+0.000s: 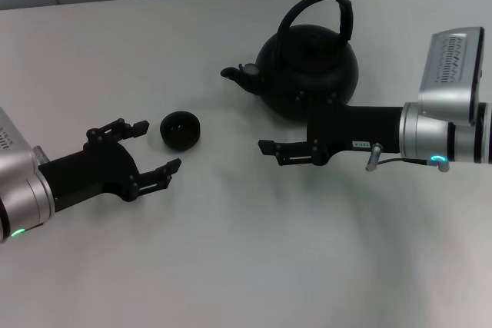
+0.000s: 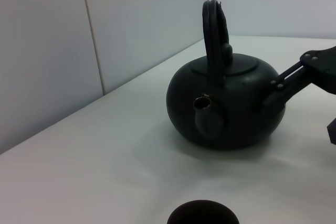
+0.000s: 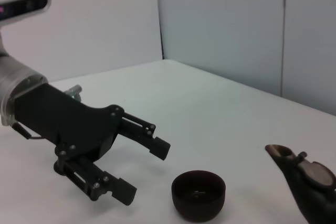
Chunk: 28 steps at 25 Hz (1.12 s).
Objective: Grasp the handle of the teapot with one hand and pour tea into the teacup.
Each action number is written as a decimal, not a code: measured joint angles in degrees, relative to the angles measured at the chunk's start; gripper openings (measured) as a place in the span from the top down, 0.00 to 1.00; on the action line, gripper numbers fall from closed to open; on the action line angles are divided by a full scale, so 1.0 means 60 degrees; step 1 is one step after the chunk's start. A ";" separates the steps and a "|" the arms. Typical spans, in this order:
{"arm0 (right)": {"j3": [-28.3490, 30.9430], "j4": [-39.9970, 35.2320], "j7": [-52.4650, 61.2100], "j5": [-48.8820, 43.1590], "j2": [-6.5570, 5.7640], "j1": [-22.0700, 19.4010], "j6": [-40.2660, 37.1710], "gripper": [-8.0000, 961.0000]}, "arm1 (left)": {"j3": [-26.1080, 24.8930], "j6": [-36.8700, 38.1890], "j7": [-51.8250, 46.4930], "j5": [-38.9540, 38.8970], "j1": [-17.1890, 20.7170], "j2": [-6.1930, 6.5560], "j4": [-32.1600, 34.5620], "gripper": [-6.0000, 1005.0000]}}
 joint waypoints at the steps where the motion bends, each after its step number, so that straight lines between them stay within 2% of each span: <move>1: -0.0034 -0.0015 0.0032 -0.0001 0.0001 0.0010 0.0009 0.14 | 0.0000 0.0000 -0.0030 0.0004 -0.0006 0.0000 0.0002 0.19; 28: -0.0055 -0.0035 0.0059 0.0001 0.0017 -0.0016 -0.0063 0.14 | 0.0000 -0.0062 -0.0072 0.0087 0.0014 0.0000 -0.0003 0.19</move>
